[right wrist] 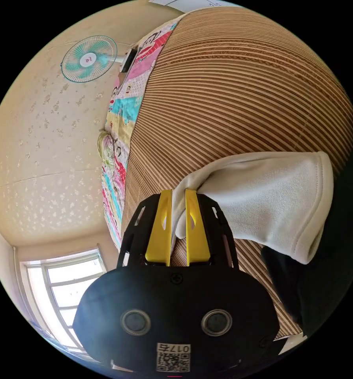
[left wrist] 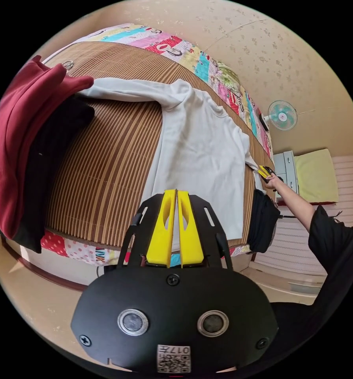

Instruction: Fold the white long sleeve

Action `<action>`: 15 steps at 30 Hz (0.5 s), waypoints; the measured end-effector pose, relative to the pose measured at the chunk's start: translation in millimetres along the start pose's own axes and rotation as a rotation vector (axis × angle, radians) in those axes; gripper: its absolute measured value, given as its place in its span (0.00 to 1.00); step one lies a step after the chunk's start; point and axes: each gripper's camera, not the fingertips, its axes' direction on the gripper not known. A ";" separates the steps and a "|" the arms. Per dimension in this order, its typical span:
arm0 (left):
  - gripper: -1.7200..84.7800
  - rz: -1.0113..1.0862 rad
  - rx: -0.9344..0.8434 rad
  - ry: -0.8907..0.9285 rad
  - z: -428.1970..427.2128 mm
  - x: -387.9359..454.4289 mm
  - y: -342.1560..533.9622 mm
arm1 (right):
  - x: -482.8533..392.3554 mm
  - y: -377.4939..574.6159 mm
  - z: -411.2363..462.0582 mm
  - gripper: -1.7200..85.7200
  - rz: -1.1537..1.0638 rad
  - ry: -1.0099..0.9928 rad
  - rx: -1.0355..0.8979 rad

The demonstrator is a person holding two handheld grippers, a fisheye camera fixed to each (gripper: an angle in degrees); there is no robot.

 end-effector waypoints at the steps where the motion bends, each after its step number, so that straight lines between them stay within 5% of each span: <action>1: 0.01 -0.003 0.004 -0.014 -2.5 -1.0 -1.2 | -2.7 -5.6 -0.1 0.11 -0.008 0.010 -0.021; 12: 0.01 -0.024 0.058 -0.016 -28.1 -8.8 -9.1 | 5.3 -30.3 -50.2 0.14 0.002 0.222 -0.135; 15: 0.01 0.014 0.053 -0.018 -20.3 3.9 -14.4 | 22.7 -41.3 -51.2 0.13 0.024 0.126 -0.127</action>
